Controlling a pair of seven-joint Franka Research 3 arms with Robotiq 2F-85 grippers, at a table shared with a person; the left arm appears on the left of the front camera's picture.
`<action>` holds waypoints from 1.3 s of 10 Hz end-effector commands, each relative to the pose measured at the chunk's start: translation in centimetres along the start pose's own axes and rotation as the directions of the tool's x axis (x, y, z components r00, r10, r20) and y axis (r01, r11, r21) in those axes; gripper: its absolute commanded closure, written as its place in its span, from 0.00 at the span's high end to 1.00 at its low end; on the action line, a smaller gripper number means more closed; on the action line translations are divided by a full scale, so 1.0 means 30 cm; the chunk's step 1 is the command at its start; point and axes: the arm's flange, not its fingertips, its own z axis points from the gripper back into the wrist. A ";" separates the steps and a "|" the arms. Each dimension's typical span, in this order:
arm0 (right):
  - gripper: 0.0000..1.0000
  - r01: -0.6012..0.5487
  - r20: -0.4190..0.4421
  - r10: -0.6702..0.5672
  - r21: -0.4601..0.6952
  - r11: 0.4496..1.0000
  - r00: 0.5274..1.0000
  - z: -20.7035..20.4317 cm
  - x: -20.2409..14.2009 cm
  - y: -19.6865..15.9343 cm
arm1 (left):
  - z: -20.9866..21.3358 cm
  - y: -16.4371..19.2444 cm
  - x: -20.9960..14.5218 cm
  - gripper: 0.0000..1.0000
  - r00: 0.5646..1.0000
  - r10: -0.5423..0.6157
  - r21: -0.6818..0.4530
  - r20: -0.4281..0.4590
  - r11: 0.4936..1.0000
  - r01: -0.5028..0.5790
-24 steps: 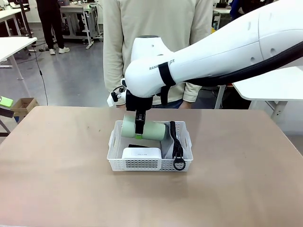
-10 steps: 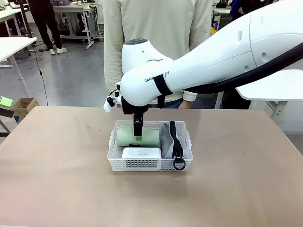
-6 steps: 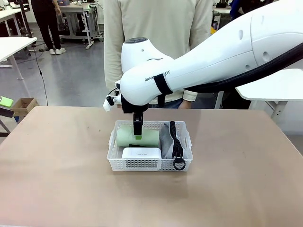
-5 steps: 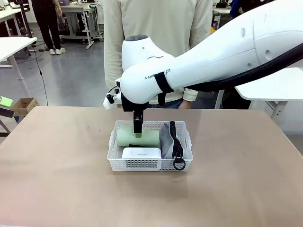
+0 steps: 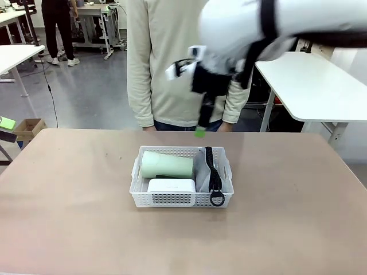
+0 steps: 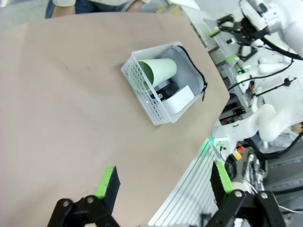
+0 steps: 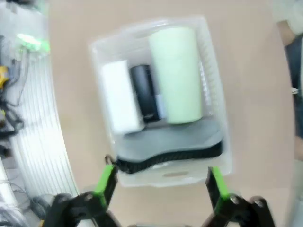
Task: Efficiently arrange items inside the basket to fit them all.
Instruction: Pick up the Reusable plastic cup and place it inside the Organizing basket.
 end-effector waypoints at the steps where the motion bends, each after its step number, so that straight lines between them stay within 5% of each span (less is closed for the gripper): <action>1: 1.00 0.090 0.236 -0.130 0.173 0.981 0.963 0.095 -0.419 0.071 | 0.001 -0.006 -0.008 1.00 1.000 0.000 -0.004 0.000 1.000 0.000; 3: 1.00 0.261 0.403 -0.376 0.312 0.913 0.834 0.146 -0.791 0.074 | 0.001 -0.006 -0.008 1.00 1.000 0.000 -0.004 0.000 1.000 0.000; 5: 1.00 0.344 0.527 -0.624 0.535 0.771 0.577 0.059 -1.187 0.045 | 0.001 -0.006 -0.008 1.00 1.000 0.000 -0.004 0.000 1.000 0.000; 6: 1.00 0.349 0.531 -0.721 0.638 0.686 0.446 -0.029 -1.326 0.035 | 0.001 -0.006 -0.008 1.00 1.000 0.000 -0.004 0.000 1.000 0.000; 8: 1.00 0.406 0.388 -0.863 0.767 0.497 0.323 -0.209 -1.432 0.003 | 0.001 -0.006 -0.008 1.00 1.000 0.000 -0.004 0.000 1.000 0.000; 9: 1.00 0.384 0.458 -0.732 0.640 0.665 0.505 -0.044 -1.408 0.095 | 0.001 -0.006 -0.008 1.00 1.000 0.000 -0.004 0.000 1.000 0.000; 13: 1.00 0.384 0.458 -0.732 0.640 0.665 0.505 -0.044 -1.408 0.095 | 0.001 -0.006 -0.008 1.00 1.000 0.000 -0.004 0.000 1.000 0.000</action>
